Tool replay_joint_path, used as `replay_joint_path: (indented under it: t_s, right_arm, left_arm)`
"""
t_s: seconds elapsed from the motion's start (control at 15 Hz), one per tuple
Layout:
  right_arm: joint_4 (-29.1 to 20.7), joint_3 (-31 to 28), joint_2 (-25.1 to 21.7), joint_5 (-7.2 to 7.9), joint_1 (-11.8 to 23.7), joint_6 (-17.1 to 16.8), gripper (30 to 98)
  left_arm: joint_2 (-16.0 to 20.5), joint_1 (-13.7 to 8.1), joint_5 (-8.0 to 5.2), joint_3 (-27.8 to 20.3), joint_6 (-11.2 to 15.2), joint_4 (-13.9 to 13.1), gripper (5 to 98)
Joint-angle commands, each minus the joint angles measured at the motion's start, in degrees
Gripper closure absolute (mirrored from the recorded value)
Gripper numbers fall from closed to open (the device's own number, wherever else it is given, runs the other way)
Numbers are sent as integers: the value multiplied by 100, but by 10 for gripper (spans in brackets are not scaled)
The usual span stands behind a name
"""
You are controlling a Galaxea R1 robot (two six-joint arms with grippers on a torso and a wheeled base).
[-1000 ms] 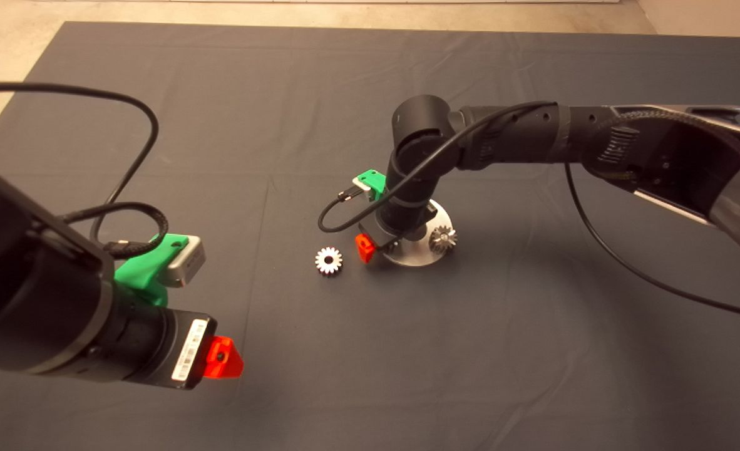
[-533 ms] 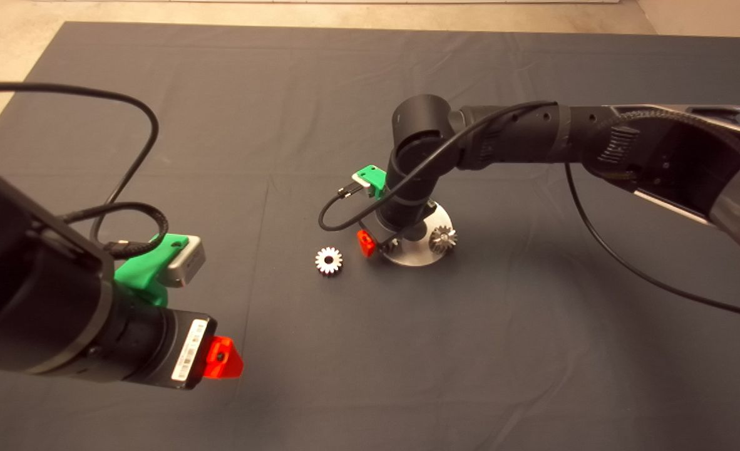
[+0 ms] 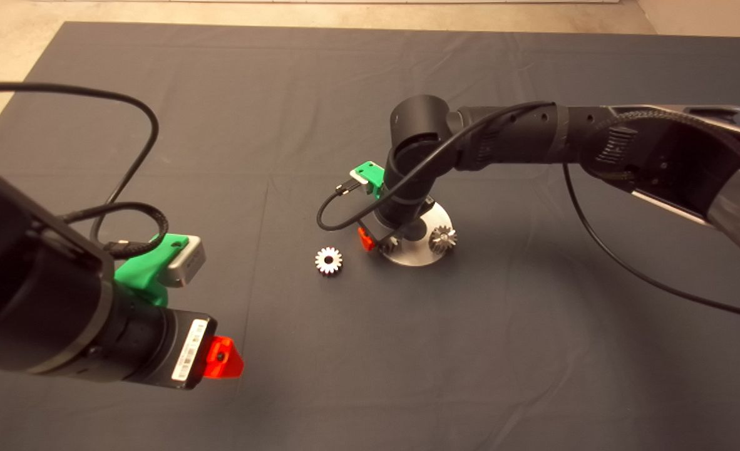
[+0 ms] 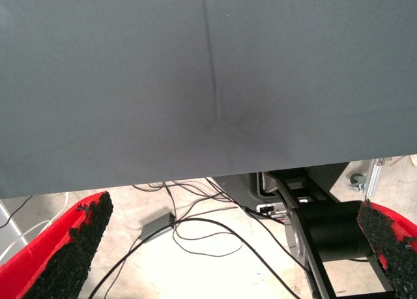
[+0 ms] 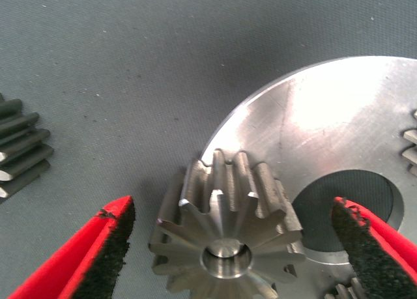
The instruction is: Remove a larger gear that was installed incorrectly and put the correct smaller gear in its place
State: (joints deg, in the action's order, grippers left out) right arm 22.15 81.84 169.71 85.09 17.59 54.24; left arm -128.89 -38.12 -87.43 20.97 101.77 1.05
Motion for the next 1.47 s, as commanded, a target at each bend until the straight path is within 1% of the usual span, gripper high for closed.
replay_joint_path:
  t_s: [0.0, 0.07, 0.27, 0.33, 0.53, 0.6, 0.73, 0.93, 1.0, 1.13, 1.27, 1.33, 1.4]
  right_arm:
    - [193, -20, 15, -10, 49, -18, 517]
    - [193, -11, 15, -10, 43, -10, 534]
    - [193, -20, 15, 0, 35, -10, 539]
    - [193, -20, 15, -1, 35, -10, 574]
    - [193, -20, 15, -10, 35, -10, 580]
    - [192, -20, 15, -10, 35, -10, 621]
    - [184, -37, 15, -19, 35, -10, 634]
    - [184, -38, 15, -19, 35, -1, 676]
    - [184, -55, 15, -19, 35, -6, 679]
    - [184, -31, 41, -10, 35, -3, 725]
    - [184, -46, 50, -10, 35, -10, 731]
    - [184, -46, 50, -8, 35, -10, 752]
    - [176, -38, 50, -1, 35, -1, 756]
  left_arm:
    - [-1, -56, -90, -68, 36, -96, 60]
    - [-1, -56, -90, -68, 36, -96, 60]
    - [-1, -56, -90, -68, 36, -96, 60]
    - [-1, -48, -90, -68, 36, -96, 60]
    - [-1, -47, -90, -68, 36, -96, 60]
    - [-9, -47, -90, -68, 36, -96, 60]
    - [-10, -47, -90, -68, 36, -96, 60]
    - [-10, -47, -90, -68, 36, -96, 60]
    - [-10, -47, -90, -68, 36, -96, 60]
    - [-1, -47, -90, -68, 36, -96, 60]
    - [-4, -47, -90, -68, 36, -96, 60]
    - [-1, -47, -90, -68, 36, -96, 60]
    - [-1, -47, -90, -68, 38, -96, 60]
